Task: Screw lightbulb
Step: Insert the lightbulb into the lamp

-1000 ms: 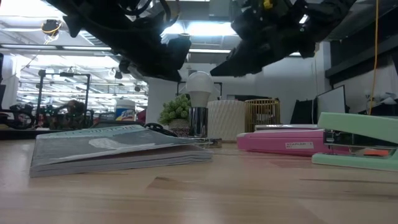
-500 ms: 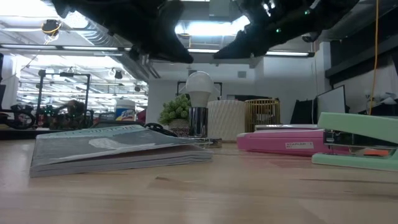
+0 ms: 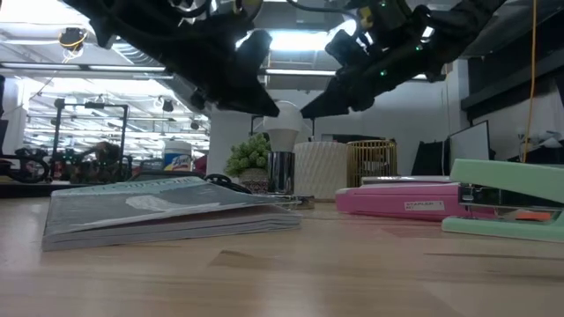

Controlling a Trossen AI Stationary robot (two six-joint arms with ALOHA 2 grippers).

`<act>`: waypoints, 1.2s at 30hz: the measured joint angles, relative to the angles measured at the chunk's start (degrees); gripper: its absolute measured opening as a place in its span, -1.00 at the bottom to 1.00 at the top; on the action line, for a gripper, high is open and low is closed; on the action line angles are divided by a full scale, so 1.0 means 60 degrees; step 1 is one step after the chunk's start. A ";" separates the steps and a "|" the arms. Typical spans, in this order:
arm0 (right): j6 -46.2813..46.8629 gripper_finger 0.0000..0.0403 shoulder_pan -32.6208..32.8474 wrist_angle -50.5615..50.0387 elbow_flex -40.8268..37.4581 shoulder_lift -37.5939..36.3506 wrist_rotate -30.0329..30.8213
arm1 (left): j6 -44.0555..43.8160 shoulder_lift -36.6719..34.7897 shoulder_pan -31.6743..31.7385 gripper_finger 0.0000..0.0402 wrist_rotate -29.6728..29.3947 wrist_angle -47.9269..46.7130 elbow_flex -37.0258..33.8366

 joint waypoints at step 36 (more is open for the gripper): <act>0.0332 -0.90 -0.0007 0.0300 -0.0007 -0.1207 0.0078 | 0.1316 -0.0761 -0.0674 -1.00 -0.2039 0.0565 0.0000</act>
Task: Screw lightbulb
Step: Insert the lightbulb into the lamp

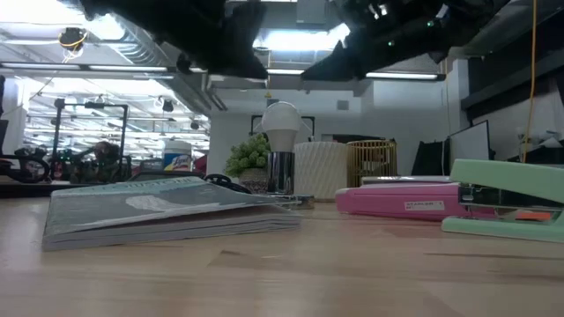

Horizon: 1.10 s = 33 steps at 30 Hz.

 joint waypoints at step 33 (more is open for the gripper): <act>0.0966 -0.90 0.0002 -0.0116 0.0007 0.1328 -0.2060 | -0.0708 0.0678 0.0790 -1.00 0.0262 -0.0983 -0.0004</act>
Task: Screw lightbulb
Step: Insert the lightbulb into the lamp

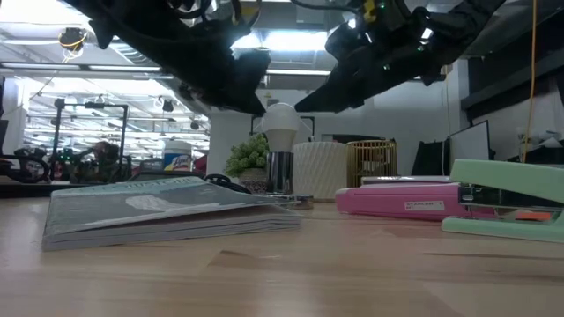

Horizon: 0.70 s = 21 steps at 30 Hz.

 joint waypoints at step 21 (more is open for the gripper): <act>-0.1071 -0.90 -0.0002 0.0385 -0.0004 -0.1562 0.2262 | 0.0360 -0.0696 -0.0745 -1.00 0.0170 -0.0278 0.0000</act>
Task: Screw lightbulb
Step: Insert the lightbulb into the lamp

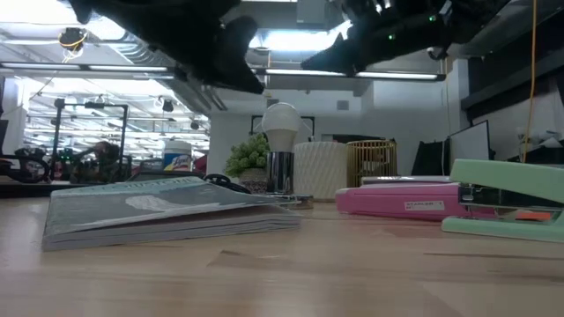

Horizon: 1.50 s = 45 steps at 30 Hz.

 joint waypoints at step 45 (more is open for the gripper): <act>0.0446 -0.90 0.0007 -0.0019 0.0000 0.1562 -0.3091 | -0.1257 0.0472 0.0892 -1.00 -0.1300 -0.0697 0.0000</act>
